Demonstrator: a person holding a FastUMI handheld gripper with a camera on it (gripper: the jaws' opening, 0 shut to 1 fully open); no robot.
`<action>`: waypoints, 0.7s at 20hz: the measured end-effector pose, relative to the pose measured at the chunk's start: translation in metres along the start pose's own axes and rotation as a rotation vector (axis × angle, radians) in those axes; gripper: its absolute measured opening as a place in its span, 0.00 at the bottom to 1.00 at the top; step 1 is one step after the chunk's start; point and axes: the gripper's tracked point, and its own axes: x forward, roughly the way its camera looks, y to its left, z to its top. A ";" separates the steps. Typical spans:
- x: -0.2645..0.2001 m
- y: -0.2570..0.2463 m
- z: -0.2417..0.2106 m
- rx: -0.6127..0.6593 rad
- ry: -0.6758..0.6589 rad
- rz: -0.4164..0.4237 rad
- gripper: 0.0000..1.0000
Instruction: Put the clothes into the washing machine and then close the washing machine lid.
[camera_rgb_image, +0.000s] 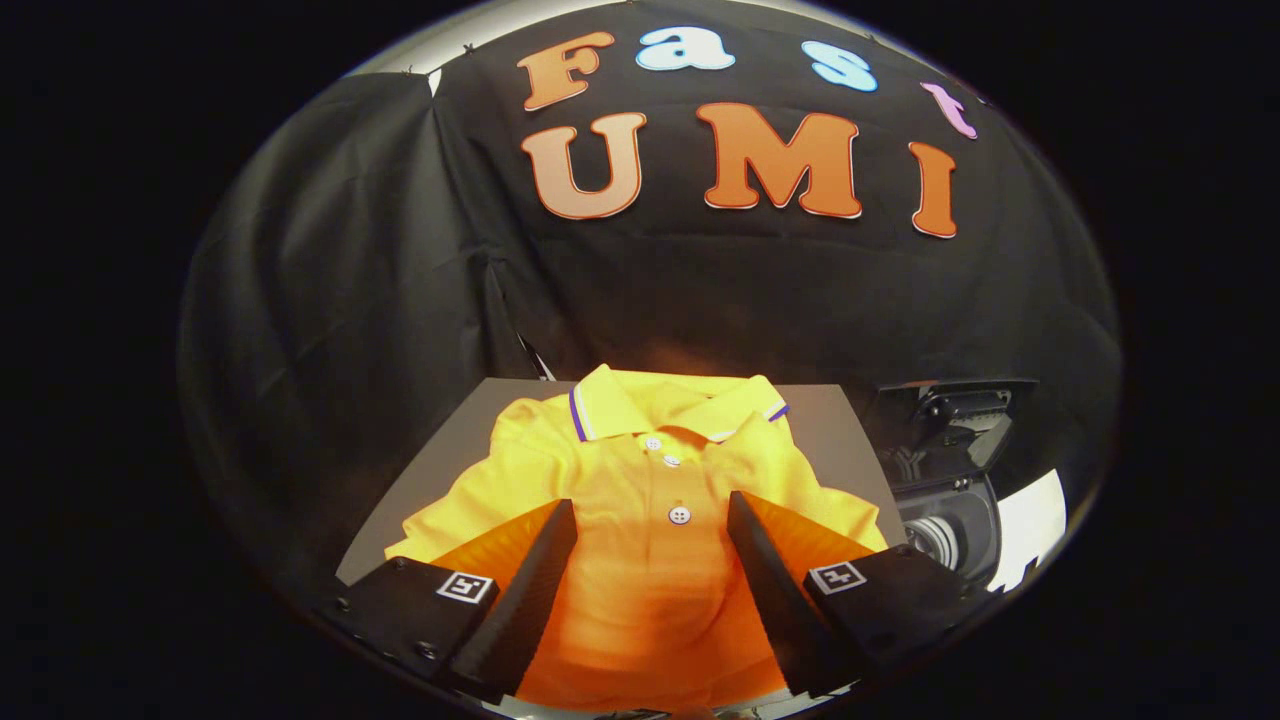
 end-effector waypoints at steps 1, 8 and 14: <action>0.002 -0.001 -0.005 0.010 0.015 0.000 0.98; 0.013 0.002 -0.014 -0.013 0.039 -0.016 0.83; 0.015 0.002 -0.014 0.064 0.009 0.039 0.36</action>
